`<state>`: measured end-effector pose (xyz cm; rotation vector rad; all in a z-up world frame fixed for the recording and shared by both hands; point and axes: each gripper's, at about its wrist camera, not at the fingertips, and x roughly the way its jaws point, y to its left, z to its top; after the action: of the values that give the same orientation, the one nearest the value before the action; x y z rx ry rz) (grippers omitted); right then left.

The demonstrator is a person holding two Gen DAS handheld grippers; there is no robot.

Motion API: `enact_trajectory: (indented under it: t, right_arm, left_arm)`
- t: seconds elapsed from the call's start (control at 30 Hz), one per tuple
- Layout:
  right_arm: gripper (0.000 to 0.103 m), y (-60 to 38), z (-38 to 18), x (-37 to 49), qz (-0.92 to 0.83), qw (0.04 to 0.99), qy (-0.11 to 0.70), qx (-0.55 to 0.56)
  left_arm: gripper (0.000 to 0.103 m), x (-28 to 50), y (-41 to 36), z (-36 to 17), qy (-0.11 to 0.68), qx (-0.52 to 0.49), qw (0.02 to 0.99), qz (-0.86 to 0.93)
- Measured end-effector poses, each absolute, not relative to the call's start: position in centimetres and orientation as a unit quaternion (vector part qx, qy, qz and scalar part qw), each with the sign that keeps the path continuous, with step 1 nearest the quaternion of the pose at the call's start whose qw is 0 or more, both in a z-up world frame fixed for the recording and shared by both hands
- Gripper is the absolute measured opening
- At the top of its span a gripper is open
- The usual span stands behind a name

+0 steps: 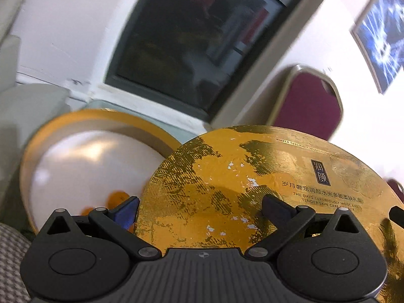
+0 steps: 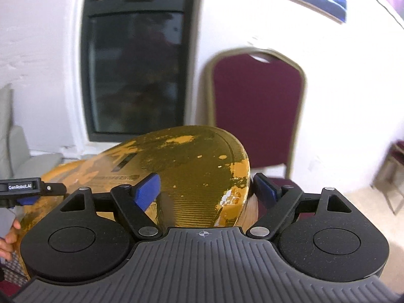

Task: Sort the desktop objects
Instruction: 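Lift the gold lid with both grippers and carry it over the box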

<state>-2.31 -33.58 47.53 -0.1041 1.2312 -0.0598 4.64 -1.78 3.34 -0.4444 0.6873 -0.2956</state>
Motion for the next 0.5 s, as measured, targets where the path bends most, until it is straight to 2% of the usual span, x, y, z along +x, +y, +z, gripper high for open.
enact_trajectory:
  t: [0.23,0.5]
  right_arm:
    - [0.084,-36.7,48.3,-5.7,-0.083,0.794,0.602,-0.037]
    - [0.084,-37.3,47.4,-7.0,-0.085,0.786,0.611,-0.023]
  left_arm:
    - [0.101,3.6,-4.6,1.5,0.378,-0.187,0.889,-0.177]
    - [0.101,2.7,-5.2,0.6,0.388,-0.171,0.891,-0.166]
